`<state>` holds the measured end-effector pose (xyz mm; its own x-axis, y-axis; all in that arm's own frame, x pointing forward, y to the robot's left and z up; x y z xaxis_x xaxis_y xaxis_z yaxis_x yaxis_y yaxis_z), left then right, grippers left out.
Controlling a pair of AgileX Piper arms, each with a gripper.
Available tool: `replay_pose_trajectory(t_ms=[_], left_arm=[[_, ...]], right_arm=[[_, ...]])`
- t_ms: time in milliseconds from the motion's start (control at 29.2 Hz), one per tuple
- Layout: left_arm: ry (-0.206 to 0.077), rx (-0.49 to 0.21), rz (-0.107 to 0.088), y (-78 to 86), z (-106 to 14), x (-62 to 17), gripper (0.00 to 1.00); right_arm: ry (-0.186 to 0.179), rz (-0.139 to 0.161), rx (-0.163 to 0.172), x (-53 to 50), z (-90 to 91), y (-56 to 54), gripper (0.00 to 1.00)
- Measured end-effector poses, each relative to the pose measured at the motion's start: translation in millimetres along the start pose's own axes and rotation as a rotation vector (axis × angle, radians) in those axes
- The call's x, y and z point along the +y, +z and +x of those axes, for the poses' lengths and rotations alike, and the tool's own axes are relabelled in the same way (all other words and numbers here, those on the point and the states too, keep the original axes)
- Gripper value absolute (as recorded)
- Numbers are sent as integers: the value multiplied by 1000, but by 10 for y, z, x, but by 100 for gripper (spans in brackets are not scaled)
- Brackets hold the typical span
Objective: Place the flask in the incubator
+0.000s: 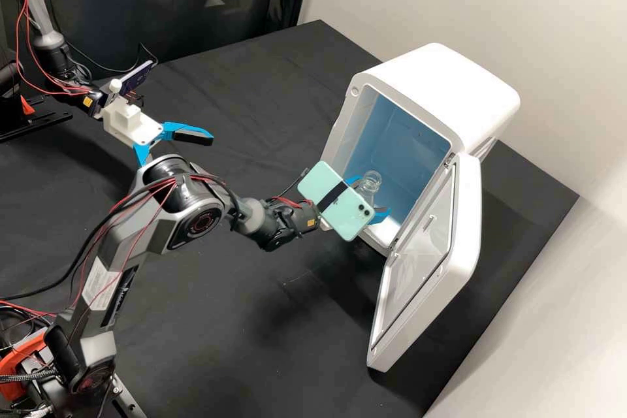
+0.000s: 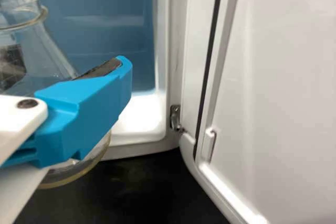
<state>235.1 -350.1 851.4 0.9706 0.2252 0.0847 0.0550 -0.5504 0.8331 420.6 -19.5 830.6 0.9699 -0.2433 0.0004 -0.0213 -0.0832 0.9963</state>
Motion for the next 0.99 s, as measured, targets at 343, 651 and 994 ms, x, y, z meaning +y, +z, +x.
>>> replay_pose_trajectory(t_ms=[343, 651, 994], left_arm=[[-8, -3, -2, 6, 6, -20, 100], [-18, -5, -4, 8, 19, -46, 100], [-21, -11, -3, 24, 22, -52, 100]], right_arm=[[31, -7, -45, 63, 425, -298, 0], [-6, -39, -89, -14, 700, -522, 0], [-20, -88, -147, -157, 1032, -725, 0]])
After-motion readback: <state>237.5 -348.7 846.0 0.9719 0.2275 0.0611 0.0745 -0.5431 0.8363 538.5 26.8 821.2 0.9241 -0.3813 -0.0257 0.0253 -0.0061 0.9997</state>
